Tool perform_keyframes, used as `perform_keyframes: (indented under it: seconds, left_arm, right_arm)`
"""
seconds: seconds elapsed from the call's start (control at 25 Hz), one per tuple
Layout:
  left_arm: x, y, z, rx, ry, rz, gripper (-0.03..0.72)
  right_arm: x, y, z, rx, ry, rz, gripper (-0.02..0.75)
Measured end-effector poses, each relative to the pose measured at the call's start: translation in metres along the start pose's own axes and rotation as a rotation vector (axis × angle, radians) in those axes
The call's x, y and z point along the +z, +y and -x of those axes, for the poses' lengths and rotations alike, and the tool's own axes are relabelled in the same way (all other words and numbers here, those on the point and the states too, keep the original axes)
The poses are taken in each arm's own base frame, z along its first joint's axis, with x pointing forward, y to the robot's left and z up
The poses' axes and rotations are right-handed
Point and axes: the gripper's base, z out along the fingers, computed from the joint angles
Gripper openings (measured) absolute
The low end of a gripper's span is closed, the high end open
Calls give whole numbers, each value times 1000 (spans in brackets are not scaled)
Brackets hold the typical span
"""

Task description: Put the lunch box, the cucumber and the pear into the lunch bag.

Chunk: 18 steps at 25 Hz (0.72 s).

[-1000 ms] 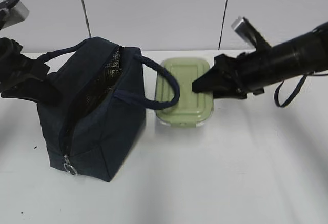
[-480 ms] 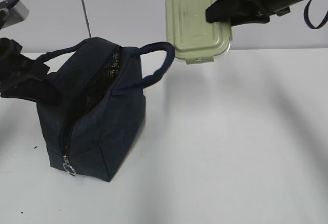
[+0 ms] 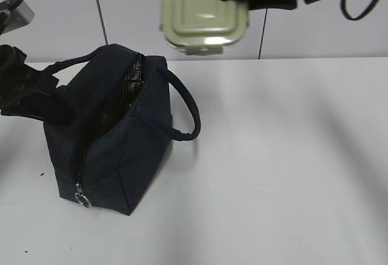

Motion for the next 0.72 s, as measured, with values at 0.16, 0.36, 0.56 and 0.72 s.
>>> perform_keyframes:
  seconds: [0.16, 0.36, 0.56, 0.72]
  left_arm:
    - [0, -1, 0, -8, -5, -8, -18]
    - [0, -3, 2, -33, -24, -34, -18]
    - [0, -4, 4, -49, -40, -48, -18]
    - [-2, -5, 5, -52, -57, -46, -18]
  right_arm:
    - [40, 25, -6, 16, -12, 103, 335]
    - [91, 34, -24, 40, 17, 127, 335]
    - [116, 20, -43, 50, 108, 94, 335]
    - [118, 0, -59, 33, 256, -79, 335]
